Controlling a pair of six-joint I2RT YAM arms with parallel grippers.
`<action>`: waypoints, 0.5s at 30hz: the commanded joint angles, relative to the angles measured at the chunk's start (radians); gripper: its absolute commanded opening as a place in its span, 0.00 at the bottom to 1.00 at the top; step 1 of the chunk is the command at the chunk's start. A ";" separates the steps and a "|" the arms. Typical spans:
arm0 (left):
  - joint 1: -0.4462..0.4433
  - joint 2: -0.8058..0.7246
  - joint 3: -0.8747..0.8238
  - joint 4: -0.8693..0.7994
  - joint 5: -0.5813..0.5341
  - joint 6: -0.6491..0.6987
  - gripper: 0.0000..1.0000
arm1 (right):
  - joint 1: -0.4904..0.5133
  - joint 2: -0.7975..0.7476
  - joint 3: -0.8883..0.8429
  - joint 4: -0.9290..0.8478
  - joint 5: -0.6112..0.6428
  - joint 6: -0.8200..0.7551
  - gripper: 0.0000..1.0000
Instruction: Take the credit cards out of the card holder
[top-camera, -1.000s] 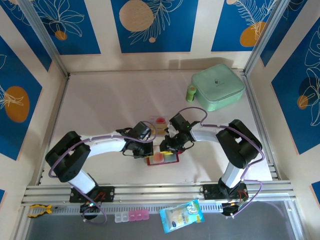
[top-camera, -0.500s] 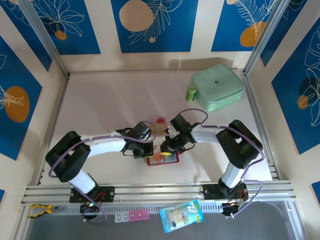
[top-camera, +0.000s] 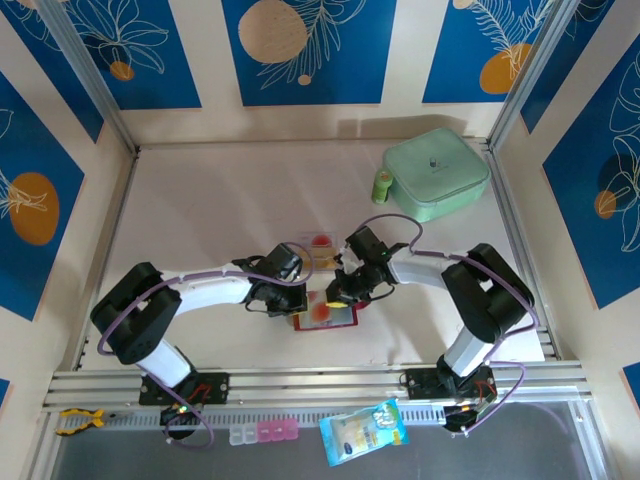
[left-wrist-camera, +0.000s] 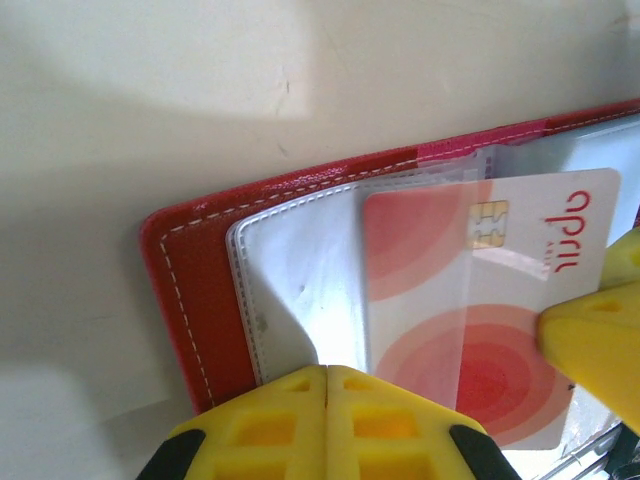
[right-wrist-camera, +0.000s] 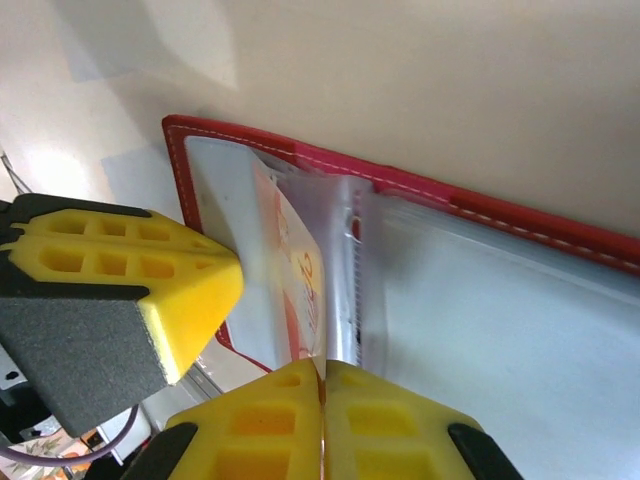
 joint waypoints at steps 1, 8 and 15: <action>-0.007 0.010 -0.029 -0.039 -0.015 -0.012 0.00 | -0.022 -0.042 -0.009 -0.094 0.046 -0.051 0.07; -0.006 0.007 -0.022 -0.041 -0.016 -0.010 0.00 | -0.042 -0.077 0.028 -0.191 0.076 -0.113 0.07; -0.006 -0.011 -0.015 -0.040 -0.021 -0.012 0.00 | -0.049 -0.097 0.076 -0.242 0.067 -0.151 0.05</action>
